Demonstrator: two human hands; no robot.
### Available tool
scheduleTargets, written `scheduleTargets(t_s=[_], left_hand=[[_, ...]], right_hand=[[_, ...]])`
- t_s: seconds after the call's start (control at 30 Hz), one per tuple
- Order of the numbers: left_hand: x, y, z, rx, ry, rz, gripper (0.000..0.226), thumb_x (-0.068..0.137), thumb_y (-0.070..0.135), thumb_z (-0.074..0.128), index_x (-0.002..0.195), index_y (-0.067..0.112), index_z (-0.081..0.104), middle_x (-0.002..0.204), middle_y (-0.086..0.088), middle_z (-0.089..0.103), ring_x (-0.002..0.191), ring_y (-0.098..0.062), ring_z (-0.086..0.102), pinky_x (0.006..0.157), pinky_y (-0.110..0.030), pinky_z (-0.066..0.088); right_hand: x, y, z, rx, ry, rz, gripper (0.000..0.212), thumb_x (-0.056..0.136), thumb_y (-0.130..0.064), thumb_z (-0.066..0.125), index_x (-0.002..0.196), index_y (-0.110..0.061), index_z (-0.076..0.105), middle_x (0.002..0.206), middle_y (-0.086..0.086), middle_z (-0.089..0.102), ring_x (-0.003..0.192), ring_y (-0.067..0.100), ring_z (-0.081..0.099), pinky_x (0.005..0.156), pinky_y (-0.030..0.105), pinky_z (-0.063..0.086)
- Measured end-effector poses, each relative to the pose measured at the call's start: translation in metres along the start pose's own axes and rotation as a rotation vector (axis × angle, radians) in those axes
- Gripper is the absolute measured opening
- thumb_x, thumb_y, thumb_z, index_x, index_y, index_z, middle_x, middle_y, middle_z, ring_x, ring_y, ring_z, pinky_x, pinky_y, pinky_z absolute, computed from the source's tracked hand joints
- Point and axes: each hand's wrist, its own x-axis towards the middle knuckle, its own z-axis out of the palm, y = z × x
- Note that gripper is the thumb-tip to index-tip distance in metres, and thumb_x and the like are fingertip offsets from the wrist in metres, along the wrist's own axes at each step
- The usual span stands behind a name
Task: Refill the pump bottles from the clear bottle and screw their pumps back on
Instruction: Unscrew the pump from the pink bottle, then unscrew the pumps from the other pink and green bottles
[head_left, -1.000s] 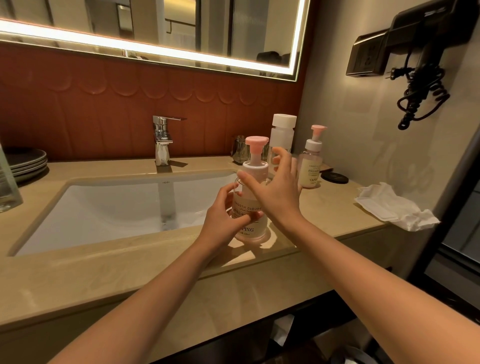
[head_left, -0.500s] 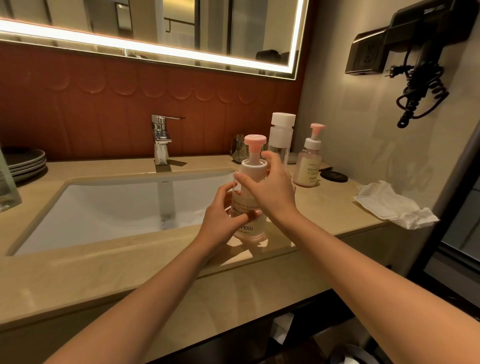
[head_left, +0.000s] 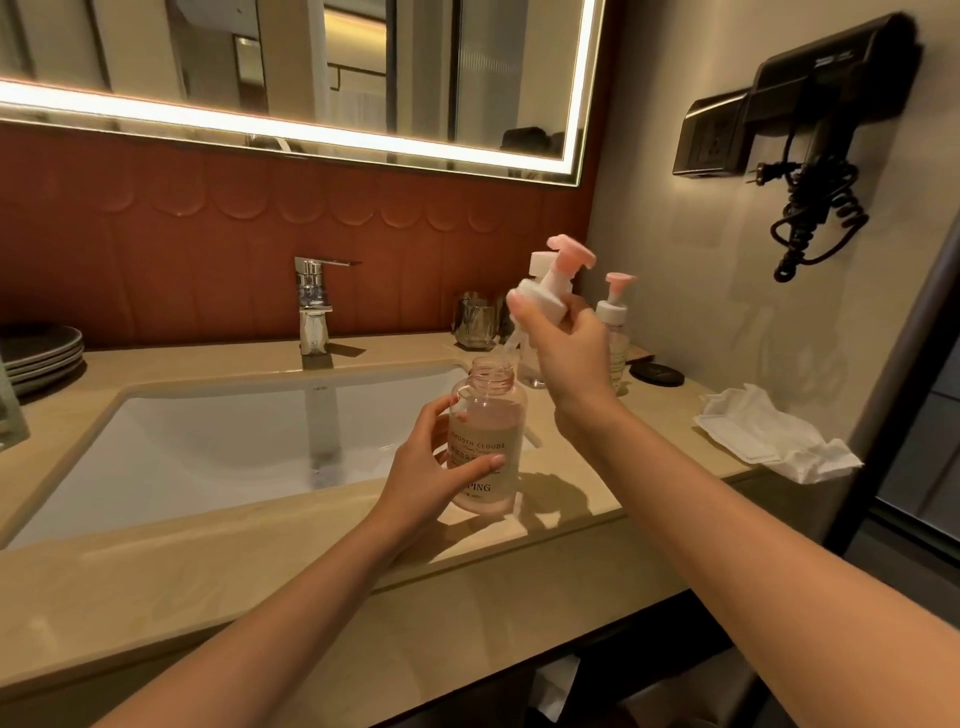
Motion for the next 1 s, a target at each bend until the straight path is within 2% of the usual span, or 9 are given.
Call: scheduleTargets(t_s=[0.13, 0.27, 0.33, 0.43, 0.57, 0.67, 0.77, 0.9, 1.0], left_hand=[[0.002, 0.000, 0.002, 0.015, -0.014, -0.022, 0.084, 0.057, 0.041, 0.076, 0.130, 0.036, 0.036, 0.131, 0.005, 0.050, 0.119, -0.012, 0.048, 0.101, -0.035, 0.043], [0.013, -0.003, 0.008, 0.039, -0.046, -0.030, 0.082, 0.059, 0.036, 0.076, 0.129, 0.038, 0.034, 0.130, 0.007, 0.050, 0.117, -0.011, 0.049, 0.095, -0.029, 0.045], [0.024, -0.003, 0.017, 0.037, -0.066, -0.037, 0.081, 0.058, 0.036, 0.076, 0.128, 0.038, 0.035, 0.127, 0.009, 0.051, 0.115, -0.010, 0.049, 0.091, -0.024, 0.047], [0.043, -0.002, 0.040, 0.058, -0.122, -0.024, 0.074, 0.061, 0.035, 0.078, 0.121, 0.044, 0.034, 0.117, 0.021, 0.050, 0.110, -0.004, 0.050, 0.079, -0.012, 0.048], [0.076, -0.005, 0.078, 0.061, -0.172, -0.021, 0.075, 0.067, 0.028, 0.079, 0.125, 0.038, 0.033, 0.122, 0.016, 0.049, 0.116, -0.008, 0.049, 0.079, -0.012, 0.048], [0.102, -0.009, 0.105, 0.074, -0.190, -0.022, 0.074, 0.070, 0.026, 0.078, 0.127, 0.036, 0.032, 0.128, 0.010, 0.048, 0.117, -0.010, 0.048, 0.077, -0.012, 0.047], [0.123, -0.015, 0.119, 0.088, -0.187, -0.023, 0.073, 0.070, 0.028, 0.078, 0.125, 0.037, 0.032, 0.124, 0.014, 0.048, 0.111, -0.005, 0.047, 0.073, -0.010, 0.045], [0.146, -0.026, 0.116, 0.075, -0.150, -0.062, 0.074, 0.066, 0.030, 0.080, 0.122, 0.041, 0.033, 0.114, 0.022, 0.047, 0.100, 0.004, 0.047, 0.070, -0.008, 0.042], [0.160, -0.036, 0.106, 0.068, -0.111, -0.089, 0.076, 0.063, 0.031, 0.080, 0.123, 0.041, 0.034, 0.114, 0.021, 0.048, 0.102, 0.001, 0.047, 0.073, -0.012, 0.042]], right_hand=[[0.021, -0.011, -0.031, 0.046, 0.138, 0.012, 0.042, 0.083, -0.041, 0.064, 0.115, -0.015, 0.055, 0.101, 0.001, 0.063, 0.092, 0.014, 0.061, 0.075, 0.028, 0.052], [0.049, -0.007, -0.076, 0.208, 0.333, 0.143, 0.039, 0.086, -0.043, 0.060, 0.113, -0.015, 0.057, 0.100, 0.001, 0.065, 0.089, 0.015, 0.063, 0.075, 0.031, 0.054], [0.063, 0.003, -0.101, 0.146, 0.385, 0.193, 0.037, 0.086, -0.044, 0.060, 0.109, -0.015, 0.059, 0.097, 0.001, 0.065, 0.085, 0.014, 0.062, 0.073, 0.030, 0.054], [0.078, 0.028, -0.136, -0.071, 0.290, 0.290, 0.040, 0.086, -0.044, 0.060, 0.111, -0.012, 0.057, 0.092, 0.005, 0.062, 0.074, 0.014, 0.057, 0.060, 0.026, 0.049], [0.090, 0.069, -0.173, -0.394, 0.087, 0.418, 0.044, 0.087, -0.044, 0.059, 0.114, -0.011, 0.052, 0.095, 0.009, 0.059, 0.076, 0.020, 0.055, 0.061, 0.028, 0.045], [0.106, 0.093, -0.189, -0.542, 0.063, 0.450, 0.037, 0.088, -0.042, 0.056, 0.110, -0.012, 0.053, 0.095, 0.011, 0.060, 0.078, 0.022, 0.055, 0.067, 0.033, 0.046], [0.118, 0.115, -0.193, -0.652, 0.020, 0.428, 0.030, 0.089, -0.041, 0.052, 0.099, -0.013, 0.055, 0.087, 0.010, 0.061, 0.077, 0.023, 0.057, 0.071, 0.038, 0.050], [0.132, 0.147, -0.186, -0.874, -0.022, 0.384, 0.026, 0.086, -0.046, 0.053, 0.091, -0.020, 0.050, 0.080, 0.002, 0.059, 0.072, 0.016, 0.058, 0.063, 0.030, 0.048], [0.141, 0.166, -0.178, -1.028, -0.011, 0.382, 0.033, 0.082, -0.055, 0.055, 0.094, -0.024, 0.050, 0.083, -0.002, 0.059, 0.076, 0.016, 0.058, 0.066, 0.031, 0.050]])
